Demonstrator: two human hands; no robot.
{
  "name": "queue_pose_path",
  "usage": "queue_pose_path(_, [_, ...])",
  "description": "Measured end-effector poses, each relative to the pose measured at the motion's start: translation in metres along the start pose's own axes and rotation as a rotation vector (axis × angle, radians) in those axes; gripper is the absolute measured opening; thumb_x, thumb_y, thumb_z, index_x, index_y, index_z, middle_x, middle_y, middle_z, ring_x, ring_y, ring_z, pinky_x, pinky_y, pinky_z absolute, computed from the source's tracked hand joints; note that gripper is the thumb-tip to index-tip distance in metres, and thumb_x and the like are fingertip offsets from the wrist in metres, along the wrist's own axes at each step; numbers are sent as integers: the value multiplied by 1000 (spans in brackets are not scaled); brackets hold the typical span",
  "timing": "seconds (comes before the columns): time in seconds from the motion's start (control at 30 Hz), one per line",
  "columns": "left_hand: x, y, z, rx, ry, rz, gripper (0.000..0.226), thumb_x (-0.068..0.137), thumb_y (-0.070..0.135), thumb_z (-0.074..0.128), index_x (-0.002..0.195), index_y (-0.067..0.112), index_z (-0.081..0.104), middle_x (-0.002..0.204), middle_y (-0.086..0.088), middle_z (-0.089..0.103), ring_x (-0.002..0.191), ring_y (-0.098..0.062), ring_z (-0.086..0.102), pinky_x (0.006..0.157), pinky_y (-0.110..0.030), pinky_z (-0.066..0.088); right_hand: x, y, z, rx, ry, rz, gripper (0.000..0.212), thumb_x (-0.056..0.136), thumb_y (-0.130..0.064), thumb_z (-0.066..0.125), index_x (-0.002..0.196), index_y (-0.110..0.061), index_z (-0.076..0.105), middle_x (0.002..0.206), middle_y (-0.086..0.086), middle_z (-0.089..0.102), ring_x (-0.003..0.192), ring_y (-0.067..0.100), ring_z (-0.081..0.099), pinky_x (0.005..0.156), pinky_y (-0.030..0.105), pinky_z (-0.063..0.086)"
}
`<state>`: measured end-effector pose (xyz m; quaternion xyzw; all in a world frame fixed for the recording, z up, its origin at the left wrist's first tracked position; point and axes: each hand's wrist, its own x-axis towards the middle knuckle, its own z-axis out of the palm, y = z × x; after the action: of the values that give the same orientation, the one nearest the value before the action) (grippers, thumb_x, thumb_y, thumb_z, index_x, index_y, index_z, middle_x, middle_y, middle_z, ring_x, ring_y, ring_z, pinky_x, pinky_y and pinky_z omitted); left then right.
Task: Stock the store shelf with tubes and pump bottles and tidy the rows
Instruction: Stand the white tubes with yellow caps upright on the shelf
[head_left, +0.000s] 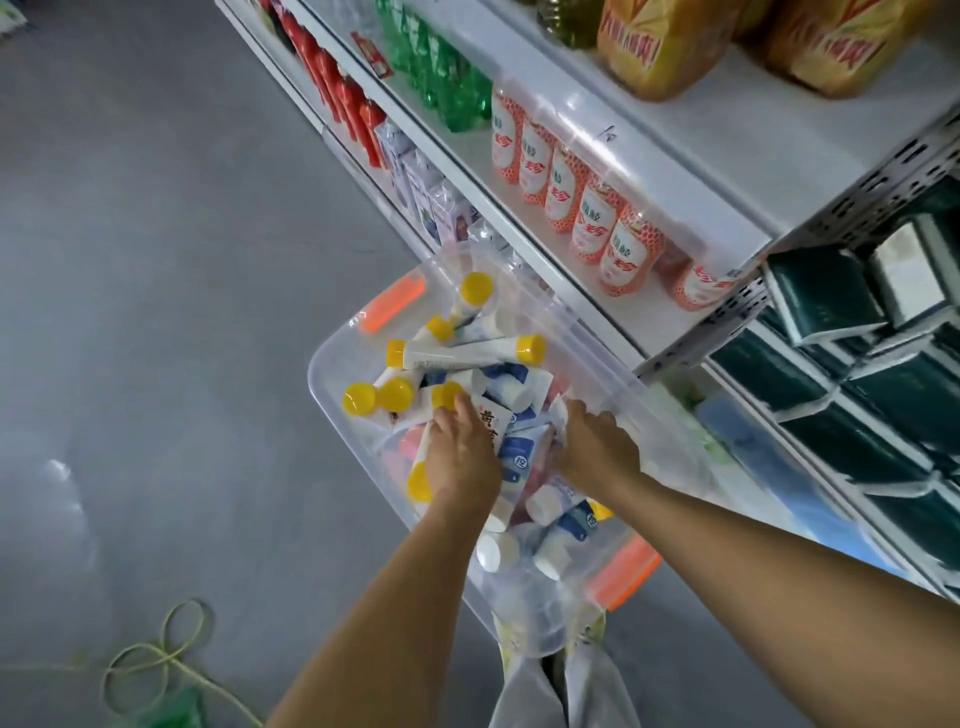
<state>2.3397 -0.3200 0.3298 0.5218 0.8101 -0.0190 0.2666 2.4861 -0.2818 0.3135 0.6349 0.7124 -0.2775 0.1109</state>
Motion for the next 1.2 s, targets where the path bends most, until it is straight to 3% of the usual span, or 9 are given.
queue_pose_path(0.1, [1,0,8,104,-5,-3,81,89,22,63,148,4,11,135,-17,46,124,-31,47,106,-34,37,2,-1,2,-21,-6,-2,36,94,-22,53,125,-7,40,123,14,56,117,32,48,72,35,38])
queue_pose_path(0.23, [3,1,9,179,-19,41,88,81,34,74,144,6,20,127,-14,56,122,-32,51,107,-36,39,-2,0,-2,5,-71,15,35,93,-24,59,121,-6,47,117,14,59,112,33,53,77,33,42])
queue_pose_path(0.4, [0,0,-6,121,-172,60,58,83,44,70,124,8,49,122,-13,60,118,-30,50,96,-35,42,-8,10,-5,421,-127,17,35,90,-26,60,121,-12,54,112,6,63,104,27,59,79,29,44])
queue_pose_path(0.53, [-12,7,-20,-298,-271,-93,46,79,37,69,113,8,61,105,-10,66,99,-29,62,87,-38,53,-26,13,-28,772,-128,91,4,93,-17,58,94,-13,60,92,7,65,89,25,64,74,32,49])
queue_pose_path(0.7, [-44,23,-47,-975,-331,-320,15,82,23,64,88,10,66,80,-16,69,75,-34,67,71,-46,60,-50,13,-63,990,-51,200,9,95,-23,57,88,-18,61,90,4,68,76,14,62,64,26,48])
queue_pose_path(0.8, [-63,35,-66,-1308,-407,-422,8,93,14,55,94,6,59,77,-19,64,65,-32,62,62,-40,57,-61,10,-88,1122,4,234,11,95,-19,58,86,-16,64,94,9,71,79,19,65,71,30,52])
queue_pose_path(0.97, [-91,56,-95,-1485,-496,-354,14,94,14,57,98,1,60,73,-16,67,63,-27,64,60,-37,56,-82,0,-137,1409,51,326,21,96,-23,58,108,-6,63,93,10,69,81,23,65,72,34,53])
queue_pose_path(1.1, [-117,79,-118,-1517,-609,-243,25,89,17,65,107,1,58,89,-21,70,68,-32,67,62,-42,60,-110,-9,-185,1776,114,370,34,92,-48,57,94,-14,65,81,7,68,72,20,65,69,34,55])
queue_pose_path(1.2, [-138,101,-138,-1578,-724,-136,48,79,22,71,118,-3,55,103,-29,67,77,-35,71,62,-41,61,-132,-8,-220,2008,163,264,57,91,-65,44,81,-13,64,57,2,59,50,14,55,49,25,45])
